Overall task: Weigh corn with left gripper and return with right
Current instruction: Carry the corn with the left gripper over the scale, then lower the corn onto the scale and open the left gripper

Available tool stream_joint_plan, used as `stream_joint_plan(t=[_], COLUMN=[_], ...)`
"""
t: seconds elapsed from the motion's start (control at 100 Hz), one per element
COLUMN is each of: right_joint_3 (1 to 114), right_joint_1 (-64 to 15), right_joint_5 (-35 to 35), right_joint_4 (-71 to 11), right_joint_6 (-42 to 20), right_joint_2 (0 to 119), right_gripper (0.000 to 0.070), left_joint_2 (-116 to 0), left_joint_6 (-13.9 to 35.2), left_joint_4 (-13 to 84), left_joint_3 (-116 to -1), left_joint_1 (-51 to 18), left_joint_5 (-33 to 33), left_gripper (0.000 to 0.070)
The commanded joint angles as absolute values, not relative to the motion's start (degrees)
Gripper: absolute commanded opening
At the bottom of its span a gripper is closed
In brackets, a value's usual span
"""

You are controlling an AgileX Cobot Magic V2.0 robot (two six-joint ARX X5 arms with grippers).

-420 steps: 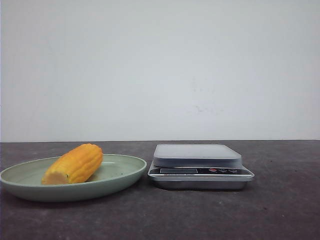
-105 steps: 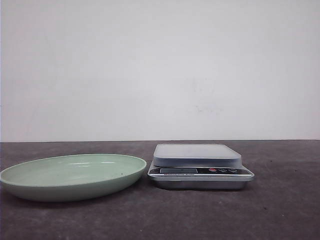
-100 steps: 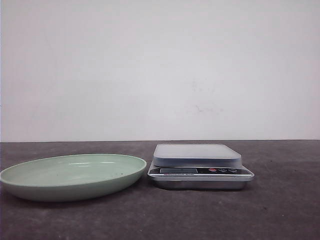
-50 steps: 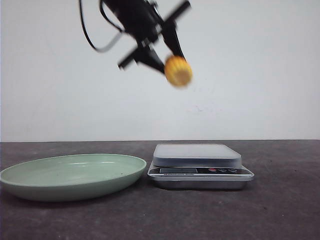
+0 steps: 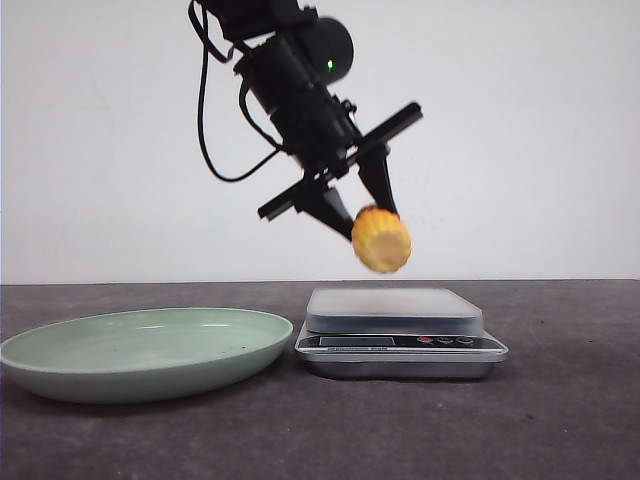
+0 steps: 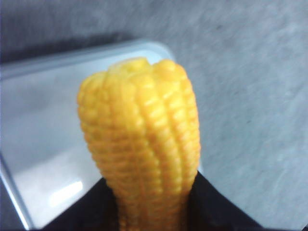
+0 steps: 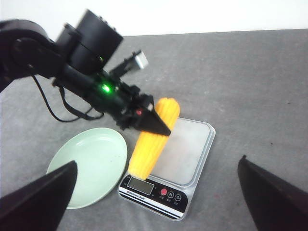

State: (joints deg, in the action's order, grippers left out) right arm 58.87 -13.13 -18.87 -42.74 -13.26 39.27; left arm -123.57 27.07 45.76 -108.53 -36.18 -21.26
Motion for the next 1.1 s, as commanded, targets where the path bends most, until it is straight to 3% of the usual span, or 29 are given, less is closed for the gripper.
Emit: stream_joint_plan(t=[0.0, 0.21, 0.26, 0.32, 0.45, 0.49, 0.77, 1.09], right_joint_3=[59.4, 59.4, 59.4, 59.4, 59.4, 59.4, 59.4, 59.4], right_joint_1=[-13.4, -13.4, -13.4, -13.4, -13.4, -13.4, -13.4, -13.4], right_joint_5=[-18.1, -17.5, -17.4, -16.7, -16.0, -16.0, -14.7, -12.9], right_joint_4=[-42.5, -42.9, -43.3, -43.8, -43.9, -43.9, -43.8, -43.6], right_joint_6=[-14.9, -15.1, -15.1, -15.1, -15.7, -15.9, -15.9, -14.6], right_joint_2=[39.1, 38.3, 38.3, 38.3, 38.4, 38.4, 38.4, 38.5], right_gripper=[0.0654, 0.0654, 0.0654, 0.0654, 0.0654, 0.0654, 0.0654, 0.0654], left_joint_2=[-126.2, -127.7, -127.9, -128.0, -128.0, -128.0, -127.3, -124.3], left_joint_6=[27.9, 27.9, 27.9, 28.1, 28.2, 28.2, 28.1, 26.3], left_joint_4=[46.0, 46.3, 46.3, 46.3, 46.3, 46.4, 48.6, 55.1], left_joint_3=[-109.9, -109.9, -109.9, -109.9, -109.9, -109.9, -112.8, -129.1], left_joint_1=[-36.4, -36.4, -36.4, -36.3, -36.3, -36.3, -34.9, -32.5], left_joint_5=[-21.5, -21.4, -21.4, -21.5, -21.6, -21.7, -24.0, -24.4], left_gripper=[0.0029, 0.0032, 0.0061, 0.02, 0.0643, 0.0696, 0.07, 0.07])
